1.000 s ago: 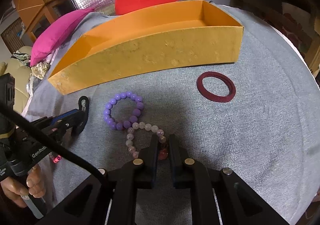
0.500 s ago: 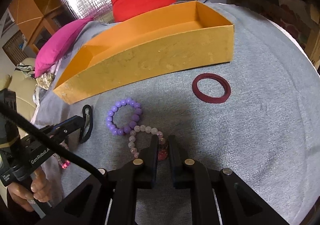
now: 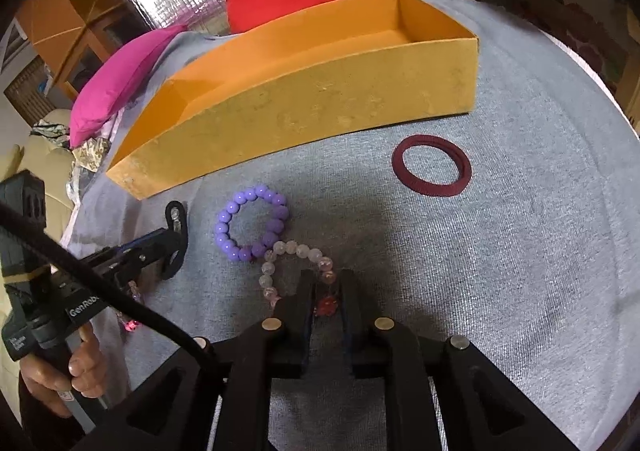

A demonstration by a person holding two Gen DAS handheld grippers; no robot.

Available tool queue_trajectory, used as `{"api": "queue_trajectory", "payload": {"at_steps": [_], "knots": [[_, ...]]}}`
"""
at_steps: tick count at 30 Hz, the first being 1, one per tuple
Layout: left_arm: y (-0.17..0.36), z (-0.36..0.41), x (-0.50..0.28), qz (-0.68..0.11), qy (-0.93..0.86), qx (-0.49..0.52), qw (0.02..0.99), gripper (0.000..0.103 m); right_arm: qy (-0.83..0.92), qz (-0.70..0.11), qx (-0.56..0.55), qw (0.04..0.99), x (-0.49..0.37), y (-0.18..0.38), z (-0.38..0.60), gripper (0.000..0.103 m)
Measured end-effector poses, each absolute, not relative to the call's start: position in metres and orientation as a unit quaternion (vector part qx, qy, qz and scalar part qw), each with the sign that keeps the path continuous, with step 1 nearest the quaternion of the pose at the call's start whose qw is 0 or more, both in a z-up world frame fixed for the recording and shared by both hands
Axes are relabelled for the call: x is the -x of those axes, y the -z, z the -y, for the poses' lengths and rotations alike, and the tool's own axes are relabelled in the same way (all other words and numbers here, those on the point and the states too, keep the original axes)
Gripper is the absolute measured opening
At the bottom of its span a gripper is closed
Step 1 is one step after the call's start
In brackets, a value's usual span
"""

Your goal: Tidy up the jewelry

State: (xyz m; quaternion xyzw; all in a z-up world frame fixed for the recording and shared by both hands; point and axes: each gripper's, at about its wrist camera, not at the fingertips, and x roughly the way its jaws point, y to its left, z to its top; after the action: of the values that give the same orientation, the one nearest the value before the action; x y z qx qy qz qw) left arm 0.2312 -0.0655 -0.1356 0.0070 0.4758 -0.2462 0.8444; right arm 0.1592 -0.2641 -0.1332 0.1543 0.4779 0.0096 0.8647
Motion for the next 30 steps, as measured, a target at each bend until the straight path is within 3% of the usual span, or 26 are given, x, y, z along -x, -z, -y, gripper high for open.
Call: {"api": "queue_trajectory", "payload": {"at_steps": [9, 10, 11, 14, 15, 30], "knots": [[0.138, 0.075, -0.243, -0.464, 0.234, -0.006, 0.854, 0.030, -0.006, -0.468, -0.128, 0.874, -0.159, 0.134, 0.253, 0.017], [0.137, 0.075, -0.242, -0.461, 0.233, -0.008, 0.856, 0.029, -0.005, -0.467, -0.121, 0.876, -0.159, 0.134, 0.251, 0.017], [0.137, 0.073, -0.241, -0.459, 0.233, -0.009, 0.857, 0.021, -0.004, -0.465, -0.117, 0.877, -0.158, 0.134, 0.250, 0.016], [0.136, 0.069, -0.240, -0.458, 0.233, -0.001, 0.858, 0.018, 0.001, -0.460, -0.110, 0.881, -0.155, 0.133, 0.249, 0.011], [0.135, 0.068, -0.239, -0.457, 0.232, -0.001, 0.859, 0.009, 0.000, -0.458, -0.112, 0.882, -0.155, 0.132, 0.251, 0.011], [0.115, 0.051, -0.223, -0.435, 0.245, -0.002, 0.867, 0.008, -0.013, -0.423, -0.166, 0.891, -0.149, 0.115, 0.274, 0.011]]}}
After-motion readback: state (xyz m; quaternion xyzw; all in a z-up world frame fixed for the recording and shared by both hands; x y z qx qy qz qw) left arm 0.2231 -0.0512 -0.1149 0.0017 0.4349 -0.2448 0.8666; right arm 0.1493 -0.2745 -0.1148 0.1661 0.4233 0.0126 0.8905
